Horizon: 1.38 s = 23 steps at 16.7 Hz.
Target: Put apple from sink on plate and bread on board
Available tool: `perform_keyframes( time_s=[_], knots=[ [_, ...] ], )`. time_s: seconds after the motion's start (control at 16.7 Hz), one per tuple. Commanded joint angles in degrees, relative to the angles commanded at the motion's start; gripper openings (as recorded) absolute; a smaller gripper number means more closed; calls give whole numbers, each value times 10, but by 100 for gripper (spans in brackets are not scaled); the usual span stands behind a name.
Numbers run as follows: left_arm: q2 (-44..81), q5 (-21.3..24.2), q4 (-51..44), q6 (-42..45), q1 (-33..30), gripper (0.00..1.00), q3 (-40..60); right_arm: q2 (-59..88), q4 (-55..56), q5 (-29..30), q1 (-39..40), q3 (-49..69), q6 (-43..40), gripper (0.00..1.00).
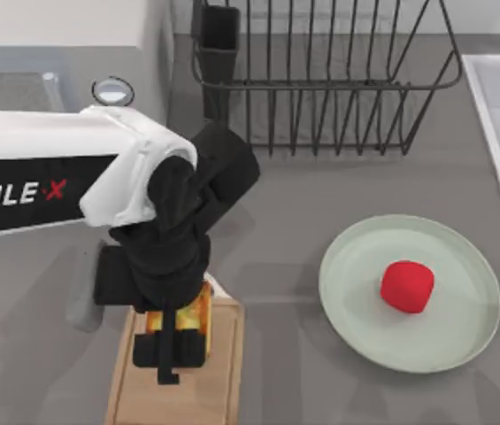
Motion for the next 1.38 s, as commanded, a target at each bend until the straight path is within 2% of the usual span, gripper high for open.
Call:
perform_keyframes(
  time_s=[0.36, 1.14, 1.38],
  knots=[
    [11, 0, 9, 0, 0, 0, -11, 0, 0, 0, 0, 0, 0, 100],
    [11, 0, 9, 0, 0, 98, -11, 0, 0, 0, 0, 0, 0, 100],
    [11, 0, 9, 0, 0, 100, -11, 0, 0, 0, 0, 0, 0, 100]
  ],
)
